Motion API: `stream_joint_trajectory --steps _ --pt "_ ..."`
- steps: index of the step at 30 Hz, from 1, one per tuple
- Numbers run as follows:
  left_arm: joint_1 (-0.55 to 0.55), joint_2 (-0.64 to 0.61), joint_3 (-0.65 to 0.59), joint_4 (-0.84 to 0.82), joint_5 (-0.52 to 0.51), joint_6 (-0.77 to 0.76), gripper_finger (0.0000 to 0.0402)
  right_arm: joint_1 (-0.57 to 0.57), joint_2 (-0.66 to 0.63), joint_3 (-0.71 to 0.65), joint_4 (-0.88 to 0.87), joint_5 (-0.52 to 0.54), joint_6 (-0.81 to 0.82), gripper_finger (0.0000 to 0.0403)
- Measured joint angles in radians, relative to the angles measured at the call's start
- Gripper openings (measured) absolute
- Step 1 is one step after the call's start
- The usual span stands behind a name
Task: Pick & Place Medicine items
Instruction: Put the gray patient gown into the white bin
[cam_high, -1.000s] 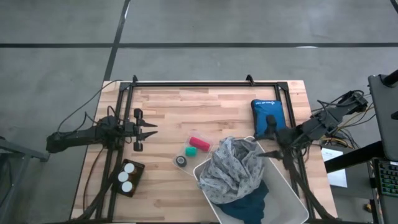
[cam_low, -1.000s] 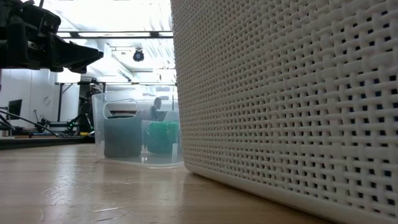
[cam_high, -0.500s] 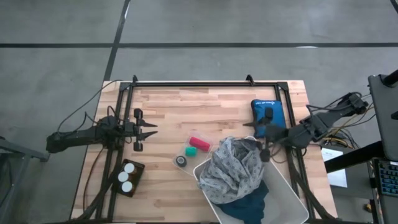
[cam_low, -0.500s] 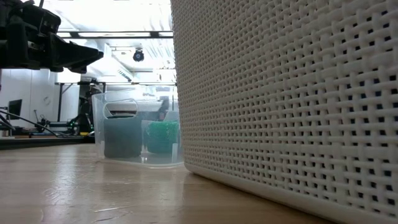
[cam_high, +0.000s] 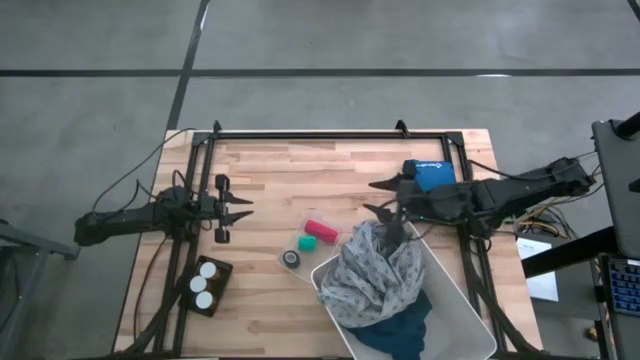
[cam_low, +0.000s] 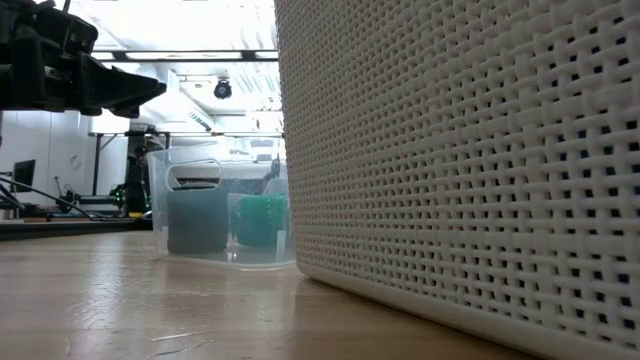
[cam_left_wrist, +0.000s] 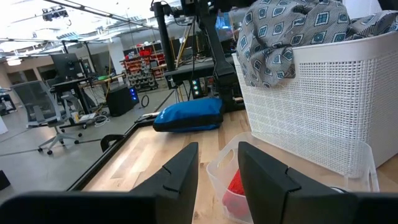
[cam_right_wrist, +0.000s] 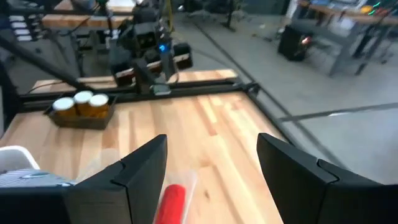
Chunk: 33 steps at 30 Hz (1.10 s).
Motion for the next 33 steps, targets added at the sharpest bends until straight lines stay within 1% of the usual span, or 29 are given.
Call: stream_joint_trajectory --steps 3,8,10,13,15,16,22,27,33 --pt "0.0 0.0 0.0 0.0 0.0 0.0 0.0118 -0.027 0.028 0.0 -0.001 -0.059 0.019 0.0247" --pt "0.0 0.0 0.0 0.0 0.0 0.0 0.0118 -0.031 0.076 0.001 -0.044 -0.134 0.022 0.0247" --pt "0.0 0.0 0.0 0.0 0.0 0.0 0.0118 -0.03 0.092 0.001 -0.055 -0.211 0.021 0.0247" --pt "0.0 0.0 0.0 0.0 0.0 0.0 0.0118 -0.028 0.111 0.001 -0.054 -0.365 0.038 0.0247" --pt "0.0 0.0 0.0 0.0 0.0 0.0 0.0118 -0.021 0.113 0.001 -0.061 -0.433 0.064 0.0247" --pt "0.0 0.0 0.0 0.0 0.0 0.0 0.0118 -0.013 0.111 0.001 -0.07 -0.448 0.073 0.0247" --pt "0.0 0.0 0.0 0.0 0.0 0.0 0.0118 0.061 0.088 0.002 -0.143 -0.455 0.081 0.0247" --pt "0.0 0.0 0.0 0.0 0.0 0.0 0.0118 0.16 0.084 0.002 -0.251 -0.494 0.101 0.0247" --pt "0.0 0.0 0.0 0.0 0.0 0.0 0.0118 0.276 0.084 0.001 -0.253 -0.499 0.108 0.0247"
